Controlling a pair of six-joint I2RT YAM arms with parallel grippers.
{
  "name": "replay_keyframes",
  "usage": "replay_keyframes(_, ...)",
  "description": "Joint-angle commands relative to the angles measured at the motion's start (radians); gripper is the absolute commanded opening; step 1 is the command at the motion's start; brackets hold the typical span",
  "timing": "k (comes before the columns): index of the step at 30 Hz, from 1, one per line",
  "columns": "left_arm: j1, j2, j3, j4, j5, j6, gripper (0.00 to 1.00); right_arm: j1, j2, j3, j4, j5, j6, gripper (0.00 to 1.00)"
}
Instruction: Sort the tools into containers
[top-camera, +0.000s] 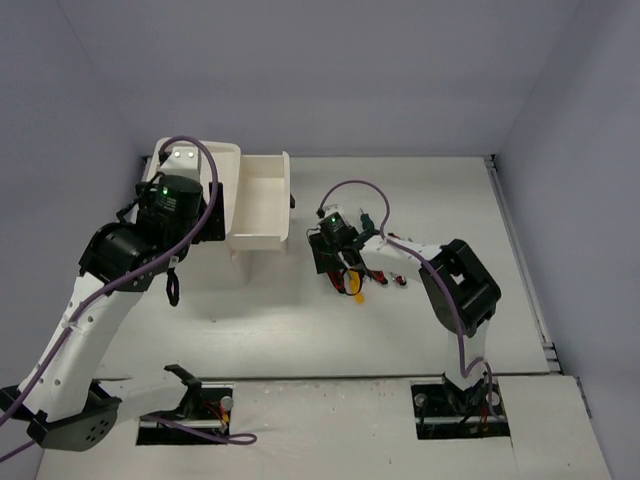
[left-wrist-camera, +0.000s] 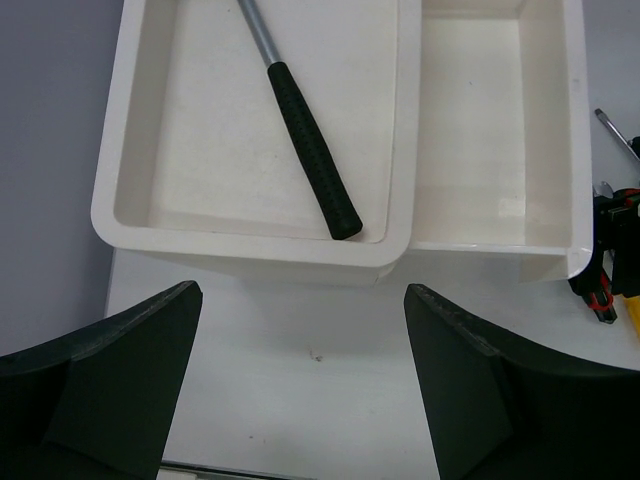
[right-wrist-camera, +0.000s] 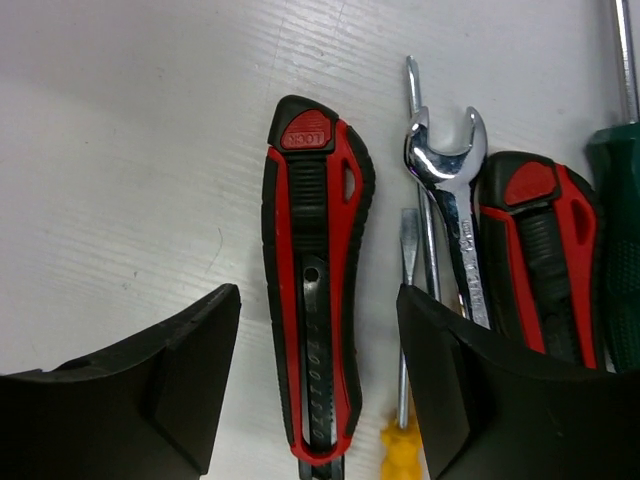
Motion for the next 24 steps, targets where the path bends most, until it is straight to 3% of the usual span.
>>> replay_keyframes(1,0.018,-0.006,-0.001,0.034,0.007,0.027,0.80,0.014,0.013,0.045,0.027,0.046,-0.005,0.52)
replay_keyframes(5,0.024,0.013,-0.002,0.036,0.026,0.030,0.80,0.013,0.027,0.054,0.026,0.061,-0.010,0.35)
replay_keyframes(8,0.023,0.037,0.005,0.038,0.054,0.027,0.80,0.013,0.019,0.059,0.025,0.082,-0.014,0.15)
replay_keyframes(9,0.025,0.040,0.008,0.038,0.056,0.027,0.80,0.013,0.004,0.060,0.025,0.094,-0.013,0.04)
replay_keyframes(10,0.025,0.043,0.014,0.038,0.056,0.027,0.80,0.013,-0.045,0.061,0.025,0.112,-0.012,0.01)
replay_keyframes(17,0.030,0.068,0.062,0.041,0.050,0.047,0.80,-0.054,-0.316,0.162,0.019,0.121,0.062,0.00)
replay_keyframes(24,0.037,0.091,0.100,0.041,0.051,0.047,0.80,-0.047,-0.227,0.522,0.022,-0.036,0.148,0.00)
